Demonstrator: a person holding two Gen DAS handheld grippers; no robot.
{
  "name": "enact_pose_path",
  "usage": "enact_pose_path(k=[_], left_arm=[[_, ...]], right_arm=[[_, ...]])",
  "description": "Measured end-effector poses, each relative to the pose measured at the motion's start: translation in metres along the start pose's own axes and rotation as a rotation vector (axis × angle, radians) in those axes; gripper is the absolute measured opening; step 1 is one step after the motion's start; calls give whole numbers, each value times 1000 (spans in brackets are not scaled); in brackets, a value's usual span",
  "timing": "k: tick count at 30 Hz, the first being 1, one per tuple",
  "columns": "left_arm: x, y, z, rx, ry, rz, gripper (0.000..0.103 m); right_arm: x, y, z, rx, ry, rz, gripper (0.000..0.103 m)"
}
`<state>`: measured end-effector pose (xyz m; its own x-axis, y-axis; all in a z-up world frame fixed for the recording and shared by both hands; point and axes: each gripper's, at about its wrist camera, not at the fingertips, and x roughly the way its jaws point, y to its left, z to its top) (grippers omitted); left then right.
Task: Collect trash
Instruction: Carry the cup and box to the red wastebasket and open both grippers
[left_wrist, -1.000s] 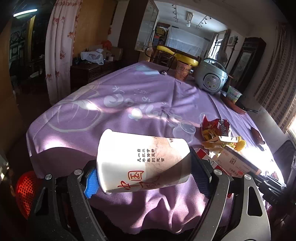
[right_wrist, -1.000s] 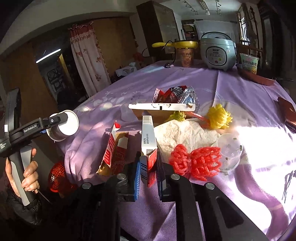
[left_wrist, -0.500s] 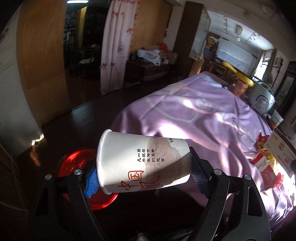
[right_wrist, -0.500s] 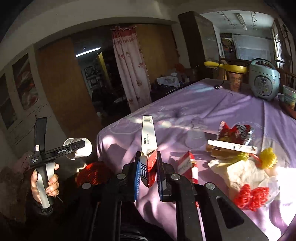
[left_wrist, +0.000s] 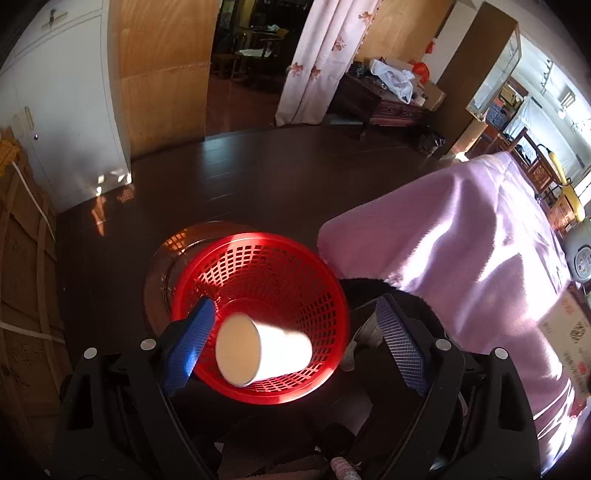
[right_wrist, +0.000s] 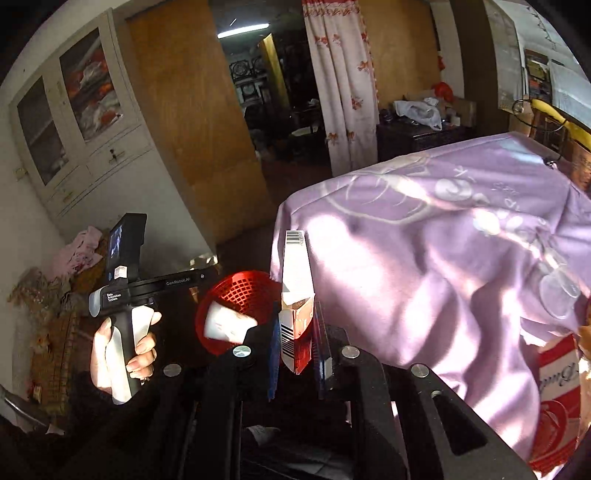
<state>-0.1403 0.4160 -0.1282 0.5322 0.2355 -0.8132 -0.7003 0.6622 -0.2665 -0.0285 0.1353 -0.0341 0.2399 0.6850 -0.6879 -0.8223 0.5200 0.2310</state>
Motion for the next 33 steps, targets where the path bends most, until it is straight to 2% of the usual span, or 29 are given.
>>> enact_pose_path(k=[7,13,14,16,20,24,33], left_arm=[[-8,15,4,-11,-64,71,92],[-7,36,10,-46,-62,70,92],[-7,39,11,-51,-59,73,92],[-7,43,14,-60,-58,78,92],[-10,40,14,-61,-62,82,92],[-10,28,12,-28,-63,99,92],[-23,-10,4,57,-82,84,92]], right_arm=[[70,34,8,-42,145,62,16],[121,70,20,-108,217,115,20],[130,76,21,-119,234,129,35],[139,81,21,-119,253,152,53],[126,76,14,-120,224,115,53],[105,57,11,-66,190,93,56],[62,25,-1,-5,88,32,68]])
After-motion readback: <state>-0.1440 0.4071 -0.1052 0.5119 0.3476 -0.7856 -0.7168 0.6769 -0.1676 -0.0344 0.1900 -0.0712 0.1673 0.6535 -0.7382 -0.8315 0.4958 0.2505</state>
